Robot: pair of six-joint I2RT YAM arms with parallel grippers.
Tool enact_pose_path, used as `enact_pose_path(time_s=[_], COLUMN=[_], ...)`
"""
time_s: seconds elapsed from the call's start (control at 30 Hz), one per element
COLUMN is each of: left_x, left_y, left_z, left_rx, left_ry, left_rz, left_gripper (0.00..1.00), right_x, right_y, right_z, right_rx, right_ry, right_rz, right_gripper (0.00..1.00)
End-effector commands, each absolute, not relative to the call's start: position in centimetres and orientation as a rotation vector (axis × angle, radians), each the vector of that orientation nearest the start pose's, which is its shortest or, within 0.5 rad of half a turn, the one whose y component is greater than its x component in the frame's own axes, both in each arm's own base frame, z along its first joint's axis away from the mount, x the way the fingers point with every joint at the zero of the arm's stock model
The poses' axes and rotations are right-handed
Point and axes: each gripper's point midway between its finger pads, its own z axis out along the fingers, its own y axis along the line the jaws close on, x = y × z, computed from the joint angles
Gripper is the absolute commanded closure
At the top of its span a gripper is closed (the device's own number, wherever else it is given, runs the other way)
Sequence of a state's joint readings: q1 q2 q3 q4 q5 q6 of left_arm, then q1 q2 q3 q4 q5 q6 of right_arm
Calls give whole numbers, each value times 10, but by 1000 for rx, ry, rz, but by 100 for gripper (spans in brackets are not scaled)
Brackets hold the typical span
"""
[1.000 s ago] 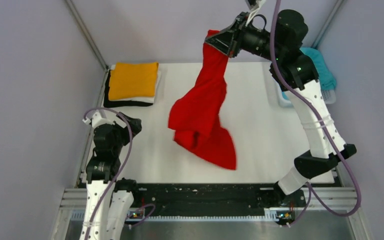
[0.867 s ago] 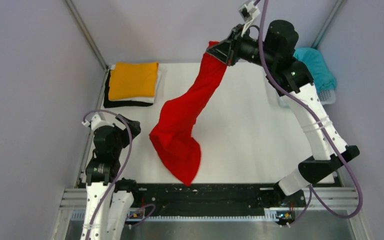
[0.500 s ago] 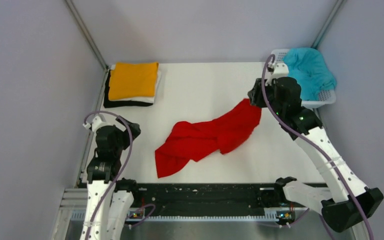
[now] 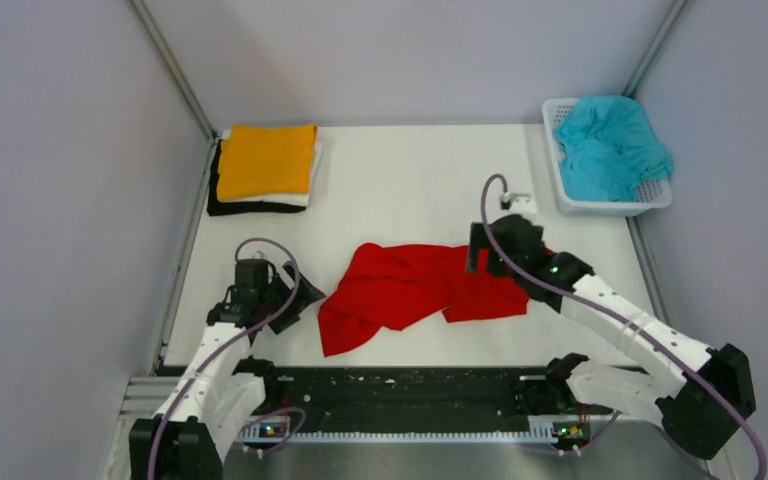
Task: Fold and stack the t-shirts
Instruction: Flatten out the tshirt
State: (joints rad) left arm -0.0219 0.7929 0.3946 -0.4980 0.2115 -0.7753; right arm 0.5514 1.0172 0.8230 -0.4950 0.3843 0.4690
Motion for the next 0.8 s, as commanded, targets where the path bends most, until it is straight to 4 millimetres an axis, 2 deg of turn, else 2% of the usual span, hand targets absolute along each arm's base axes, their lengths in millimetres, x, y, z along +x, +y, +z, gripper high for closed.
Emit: enact_pose_path(time_s=[0.0,0.1,0.2,0.33,0.53,0.63,0.7,0.77], left_x=[198,183,173,165,159,161,163,167], left_y=[-100,-108,-114,-122,-126,-130,-133,-135], left_z=[46,29,17,9,2,0,-1,-2], left_rx=[-741,-753,-749,-725,-703,-694,-681,-670], left_ry=[2445,2494,2527,2578,2606,2601,2607,2604], left_rz=[-719,-716,-718,-711,-653,-652,-645,-625], left_gripper=[10,13,18,28,30,34,40,54], right_x=[230,205,194,190,187,189,190,190], right_y=[171,184,192,200,199,197,198,198], right_z=[113,89,67,45,17,11,11,15], right_rx=[45,26,80,112,176,226,231,226], right_ry=[2364,2421,2443,2465,2455,2443,2441,2439], right_rz=[225,153,147,171,199,183,182,185], right_gripper=[1,3,7,16,20,24,32,48])
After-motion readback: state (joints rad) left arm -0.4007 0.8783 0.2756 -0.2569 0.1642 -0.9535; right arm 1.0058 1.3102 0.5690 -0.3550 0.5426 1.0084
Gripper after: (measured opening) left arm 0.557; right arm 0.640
